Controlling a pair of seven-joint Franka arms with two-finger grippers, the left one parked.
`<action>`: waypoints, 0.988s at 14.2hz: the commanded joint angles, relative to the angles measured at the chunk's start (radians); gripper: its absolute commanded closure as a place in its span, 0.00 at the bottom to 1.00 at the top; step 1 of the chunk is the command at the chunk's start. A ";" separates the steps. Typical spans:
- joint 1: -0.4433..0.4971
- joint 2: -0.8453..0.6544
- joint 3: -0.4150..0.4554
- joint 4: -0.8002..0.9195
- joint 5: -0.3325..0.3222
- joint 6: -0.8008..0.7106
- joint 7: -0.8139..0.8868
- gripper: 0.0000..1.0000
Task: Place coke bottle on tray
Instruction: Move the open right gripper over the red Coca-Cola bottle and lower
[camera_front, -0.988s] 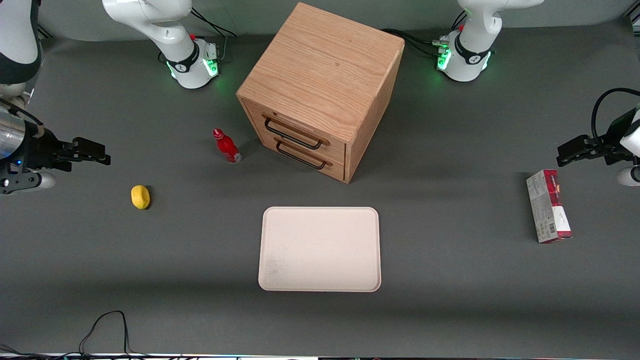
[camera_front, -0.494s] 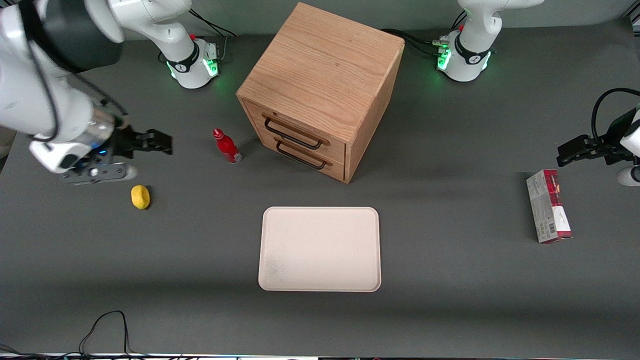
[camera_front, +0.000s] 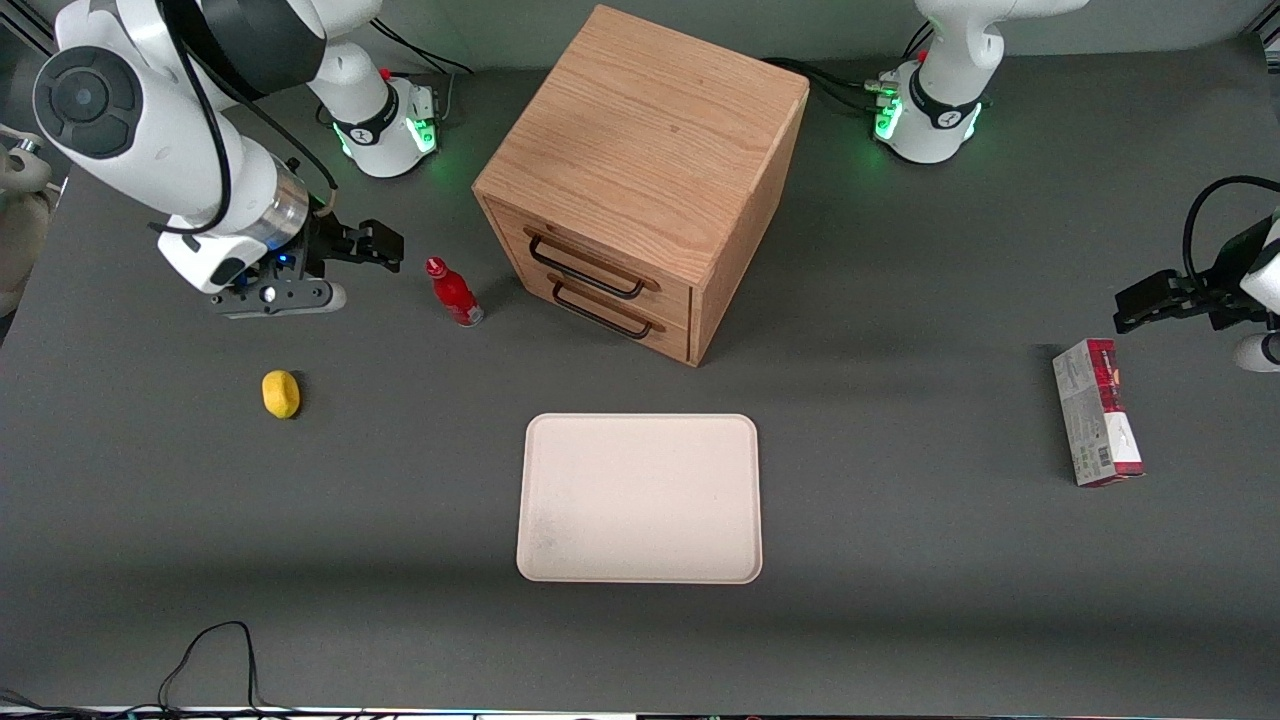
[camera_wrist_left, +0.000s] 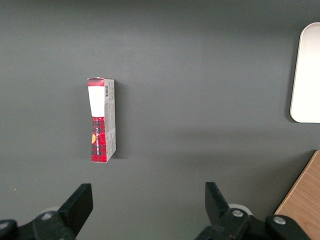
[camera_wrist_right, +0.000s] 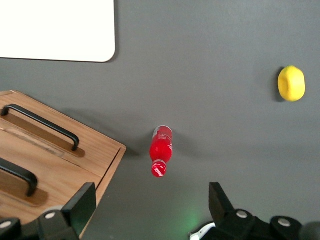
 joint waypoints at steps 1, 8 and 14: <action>0.003 -0.113 -0.001 -0.240 0.007 0.142 0.008 0.00; 0.043 -0.075 0.000 -0.462 0.007 0.400 0.027 0.01; 0.115 -0.135 0.000 -0.645 0.005 0.538 0.113 0.01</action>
